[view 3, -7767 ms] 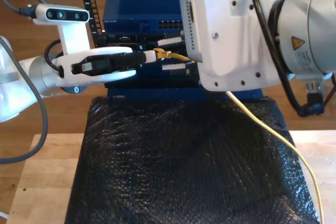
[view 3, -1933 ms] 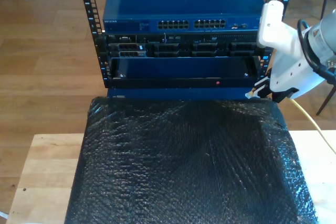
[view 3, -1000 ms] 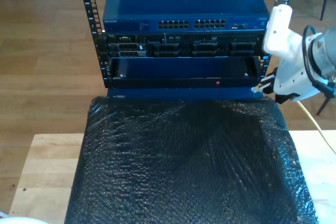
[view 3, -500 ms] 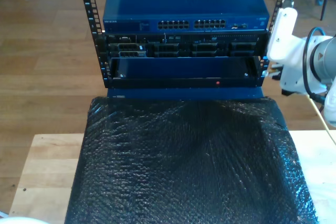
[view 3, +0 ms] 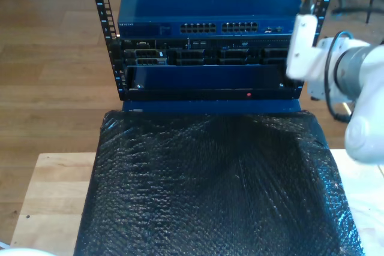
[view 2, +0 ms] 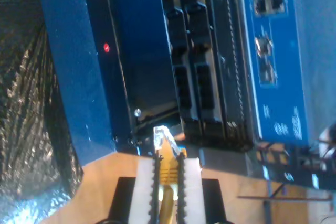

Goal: Grab the cable and plug it in

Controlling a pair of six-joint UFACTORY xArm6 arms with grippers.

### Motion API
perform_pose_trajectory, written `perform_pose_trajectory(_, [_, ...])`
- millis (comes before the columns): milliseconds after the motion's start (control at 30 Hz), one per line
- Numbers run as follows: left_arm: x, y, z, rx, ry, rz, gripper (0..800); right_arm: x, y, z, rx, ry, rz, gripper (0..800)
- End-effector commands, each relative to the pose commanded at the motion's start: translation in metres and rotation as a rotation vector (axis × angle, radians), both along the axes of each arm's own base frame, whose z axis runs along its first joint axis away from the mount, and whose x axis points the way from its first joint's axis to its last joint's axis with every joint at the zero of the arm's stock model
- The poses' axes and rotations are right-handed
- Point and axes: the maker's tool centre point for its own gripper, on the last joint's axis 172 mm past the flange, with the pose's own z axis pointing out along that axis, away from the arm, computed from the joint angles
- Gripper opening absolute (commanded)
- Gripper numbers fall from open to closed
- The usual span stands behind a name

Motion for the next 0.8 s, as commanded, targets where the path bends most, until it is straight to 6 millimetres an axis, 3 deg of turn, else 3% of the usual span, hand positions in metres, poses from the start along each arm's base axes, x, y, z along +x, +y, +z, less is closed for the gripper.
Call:
perform_pose_trajectory(300, [0.0,0.0,0.0,0.0,0.0,0.0,800,0.001,0.004,0.005,-0.033,-0.063,0.026,0])
perform_pose_trajectory(567, [0.0,0.0,0.0,0.0,0.0,0.0,800,-0.004,0.035,0.024,-0.068,-0.178,0.114,0])
perform_pose_trajectory(800, [0.0,0.0,0.0,0.0,0.0,0.0,800,0.0,0.039,0.027,-0.079,-0.185,0.127,0])
